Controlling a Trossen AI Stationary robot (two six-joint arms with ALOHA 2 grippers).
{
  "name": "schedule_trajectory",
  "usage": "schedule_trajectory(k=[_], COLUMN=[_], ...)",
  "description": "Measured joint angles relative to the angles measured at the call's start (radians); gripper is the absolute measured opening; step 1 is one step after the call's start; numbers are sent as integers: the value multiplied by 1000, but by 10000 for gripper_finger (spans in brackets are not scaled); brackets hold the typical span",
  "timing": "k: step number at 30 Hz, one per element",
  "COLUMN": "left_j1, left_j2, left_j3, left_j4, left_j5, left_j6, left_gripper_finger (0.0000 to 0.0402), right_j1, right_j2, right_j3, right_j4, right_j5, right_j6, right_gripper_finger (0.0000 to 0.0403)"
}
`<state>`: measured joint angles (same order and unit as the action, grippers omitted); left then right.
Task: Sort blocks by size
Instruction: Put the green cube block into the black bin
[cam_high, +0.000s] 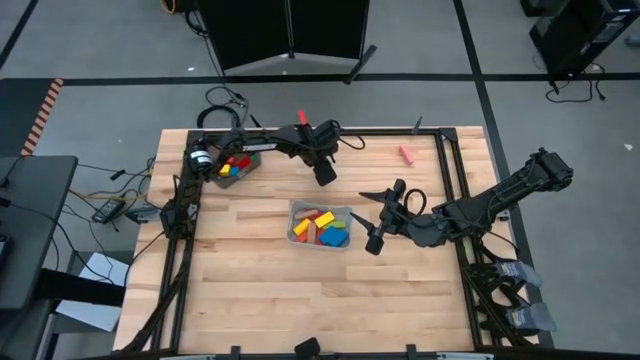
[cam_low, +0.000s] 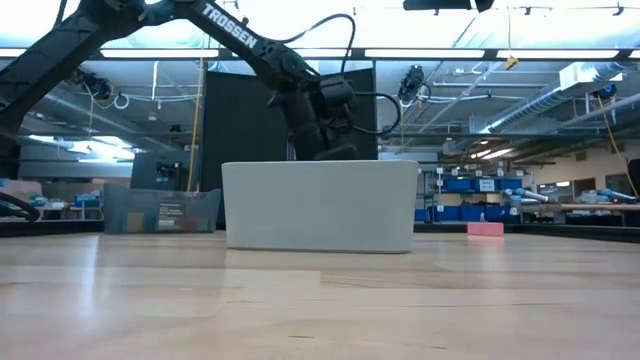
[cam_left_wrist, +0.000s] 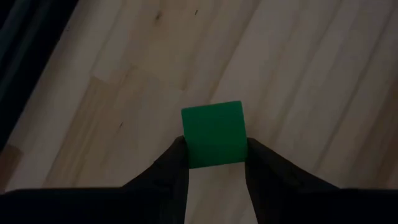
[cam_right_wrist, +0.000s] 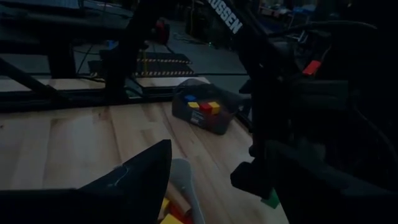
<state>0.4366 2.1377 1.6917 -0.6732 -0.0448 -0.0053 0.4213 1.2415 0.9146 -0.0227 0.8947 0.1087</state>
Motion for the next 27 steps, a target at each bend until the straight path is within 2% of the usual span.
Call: schedule_trajectory(k=[8, 16, 20, 27], left_j1=[-3, 7, 25, 85], left_j2=[-68, -175, -246, -430], left_j3=[0, -9, -83, -307], left_j4=[-89, -227, -245, -257], left_j5=[1, -65, -82, -130], left_j6=[25, 25, 19, -38], left_gripper_finger=[131, 131, 131, 131], right_j1=[0, 0, 0, 0], right_j2=[-2, -2, -2, -2], right_j3=[0, 0, 0, 0], right_j4=[7, 8, 9, 9], right_j5=[2, 2, 2, 2], right_j6=[-14, -31, -39, -62], right_gripper_finger=[269, 267, 265, 265])
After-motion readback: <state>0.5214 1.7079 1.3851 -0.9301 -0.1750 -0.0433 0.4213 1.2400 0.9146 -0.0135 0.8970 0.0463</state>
